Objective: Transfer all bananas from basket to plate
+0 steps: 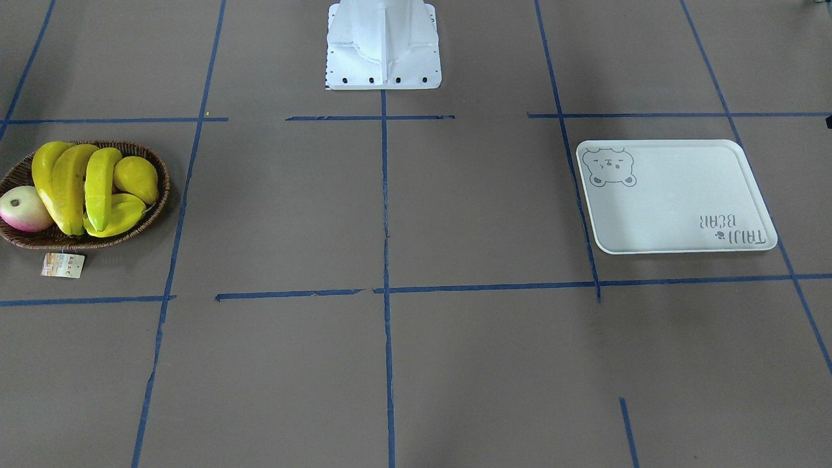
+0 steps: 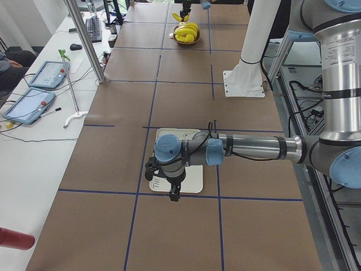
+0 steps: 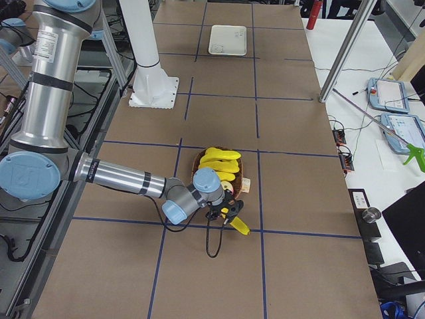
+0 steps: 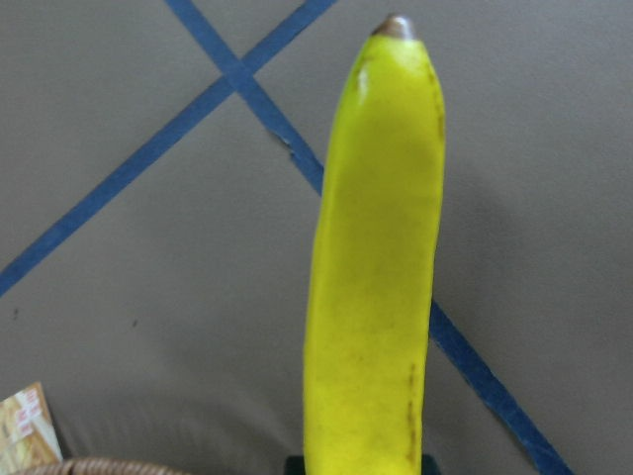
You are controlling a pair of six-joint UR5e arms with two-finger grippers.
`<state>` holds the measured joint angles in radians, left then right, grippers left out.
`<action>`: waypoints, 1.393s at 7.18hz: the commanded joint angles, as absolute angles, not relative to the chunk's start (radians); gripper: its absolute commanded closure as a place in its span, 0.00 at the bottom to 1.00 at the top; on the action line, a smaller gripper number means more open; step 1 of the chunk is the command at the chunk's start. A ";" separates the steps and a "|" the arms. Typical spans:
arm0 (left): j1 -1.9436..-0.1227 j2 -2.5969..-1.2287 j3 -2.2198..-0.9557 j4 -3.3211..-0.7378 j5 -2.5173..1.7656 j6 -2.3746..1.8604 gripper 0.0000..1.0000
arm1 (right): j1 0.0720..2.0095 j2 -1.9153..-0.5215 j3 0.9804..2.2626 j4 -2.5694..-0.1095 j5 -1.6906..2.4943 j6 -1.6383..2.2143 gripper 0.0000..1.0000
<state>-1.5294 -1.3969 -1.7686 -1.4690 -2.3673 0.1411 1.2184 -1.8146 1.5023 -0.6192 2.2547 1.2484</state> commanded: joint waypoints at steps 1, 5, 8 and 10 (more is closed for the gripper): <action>-1.529 -1.397 -1.784 -1.477 -2.368 0.143 0.00 | 1.331 -1.821 1.586 -0.620 2.360 1.011 0.99; -1.517 -1.506 -1.798 -1.584 -2.361 0.138 0.00 | 1.275 -1.722 1.756 -0.627 2.370 0.985 0.98; -1.488 -1.583 -1.761 -1.635 -2.452 0.146 0.00 | 1.178 -1.586 1.775 -0.626 2.369 1.012 0.99; -1.355 -1.592 -1.804 -1.782 -2.549 0.032 0.00 | 1.102 -1.469 1.779 -0.643 2.370 1.049 0.98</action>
<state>-1.4226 -1.5862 -1.7871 -1.6963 -2.4973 0.1137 1.1456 -1.5394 1.7751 -0.6322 2.3703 1.0212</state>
